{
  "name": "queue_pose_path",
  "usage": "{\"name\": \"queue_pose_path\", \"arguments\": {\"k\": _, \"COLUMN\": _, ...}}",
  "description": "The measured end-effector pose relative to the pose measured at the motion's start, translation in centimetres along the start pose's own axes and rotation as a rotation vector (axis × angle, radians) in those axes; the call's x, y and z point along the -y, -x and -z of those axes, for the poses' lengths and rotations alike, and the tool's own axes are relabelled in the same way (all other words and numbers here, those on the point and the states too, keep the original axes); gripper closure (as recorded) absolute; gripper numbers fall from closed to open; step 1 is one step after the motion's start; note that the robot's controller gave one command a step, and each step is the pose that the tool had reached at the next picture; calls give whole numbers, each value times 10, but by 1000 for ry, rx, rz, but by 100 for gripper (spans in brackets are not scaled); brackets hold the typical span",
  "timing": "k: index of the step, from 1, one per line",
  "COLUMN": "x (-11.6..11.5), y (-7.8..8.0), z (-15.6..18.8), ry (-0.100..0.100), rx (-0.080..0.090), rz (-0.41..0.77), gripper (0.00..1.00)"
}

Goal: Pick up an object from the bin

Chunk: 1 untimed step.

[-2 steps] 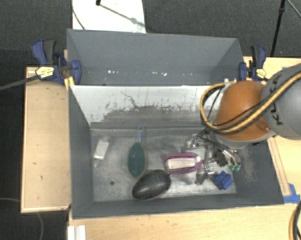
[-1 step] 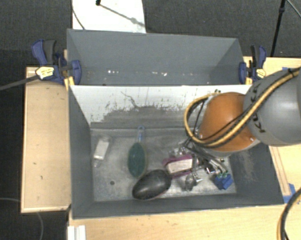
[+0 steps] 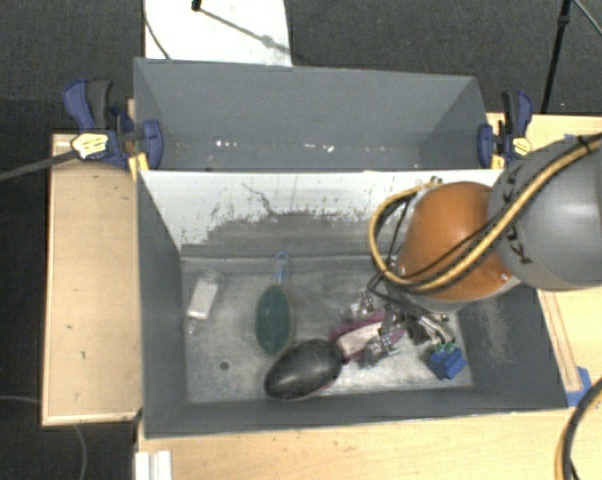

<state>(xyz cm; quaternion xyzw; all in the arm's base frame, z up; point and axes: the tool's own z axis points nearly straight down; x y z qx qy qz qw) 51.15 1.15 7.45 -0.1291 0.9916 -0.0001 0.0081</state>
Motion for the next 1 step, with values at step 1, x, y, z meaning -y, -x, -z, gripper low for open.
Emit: {"name": "queue_pose_path", "arguments": {"k": 1, "x": 12, "y": 10, "z": 162, "ry": 4, "rx": -9, "rz": 469, "gripper": 100}}
